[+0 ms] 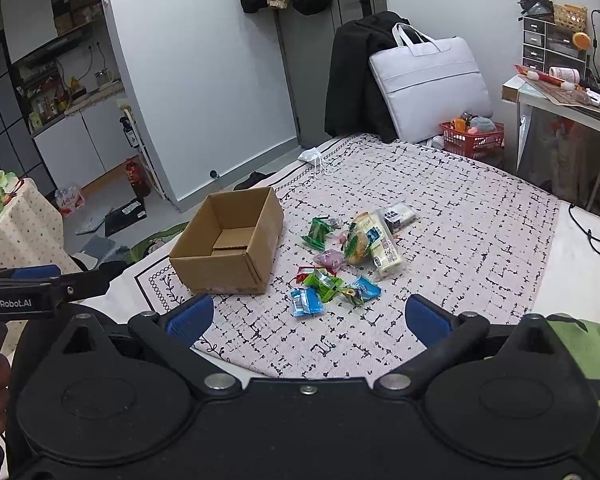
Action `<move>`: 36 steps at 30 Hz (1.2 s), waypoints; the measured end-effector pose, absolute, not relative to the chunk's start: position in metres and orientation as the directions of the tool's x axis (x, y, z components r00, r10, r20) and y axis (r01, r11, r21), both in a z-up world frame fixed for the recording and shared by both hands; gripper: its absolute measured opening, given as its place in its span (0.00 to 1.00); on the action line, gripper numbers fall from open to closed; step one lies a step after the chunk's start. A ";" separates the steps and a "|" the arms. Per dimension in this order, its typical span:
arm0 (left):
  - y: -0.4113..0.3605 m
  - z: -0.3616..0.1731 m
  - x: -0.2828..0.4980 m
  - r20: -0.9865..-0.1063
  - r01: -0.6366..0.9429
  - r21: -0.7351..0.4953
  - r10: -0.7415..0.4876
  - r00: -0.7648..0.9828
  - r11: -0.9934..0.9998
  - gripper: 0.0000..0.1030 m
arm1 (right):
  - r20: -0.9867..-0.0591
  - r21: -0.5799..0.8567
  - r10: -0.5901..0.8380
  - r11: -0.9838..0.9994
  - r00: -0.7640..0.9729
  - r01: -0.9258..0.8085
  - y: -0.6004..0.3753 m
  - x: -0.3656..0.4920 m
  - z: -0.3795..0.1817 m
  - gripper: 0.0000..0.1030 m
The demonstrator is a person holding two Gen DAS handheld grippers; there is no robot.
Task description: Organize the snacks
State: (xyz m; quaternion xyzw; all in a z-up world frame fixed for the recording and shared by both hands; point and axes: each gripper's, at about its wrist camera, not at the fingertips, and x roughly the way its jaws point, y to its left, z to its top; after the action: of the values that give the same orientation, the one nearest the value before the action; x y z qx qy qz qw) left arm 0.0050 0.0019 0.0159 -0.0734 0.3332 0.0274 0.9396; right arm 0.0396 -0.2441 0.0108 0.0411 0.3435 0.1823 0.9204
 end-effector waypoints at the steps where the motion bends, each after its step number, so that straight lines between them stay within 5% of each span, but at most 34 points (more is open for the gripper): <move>1: 0.002 0.015 0.008 -0.633 -0.102 -0.120 0.003 0.774 0.987 1.00 | -0.618 0.203 0.365 0.930 0.696 -0.307 -0.244 0.042 0.011 1.00; 36: -0.021 -0.047 0.141 -0.746 -0.192 -0.194 -0.017 0.666 0.962 1.00 | -0.687 0.242 0.371 0.927 0.625 -0.285 -0.264 0.192 -0.035 1.00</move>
State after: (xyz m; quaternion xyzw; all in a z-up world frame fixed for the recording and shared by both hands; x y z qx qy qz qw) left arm 0.1405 -0.0208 -0.0465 -0.1290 0.4057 0.0483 0.9036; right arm 0.1925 -0.2643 -0.0351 0.0546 0.3927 0.1825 0.8997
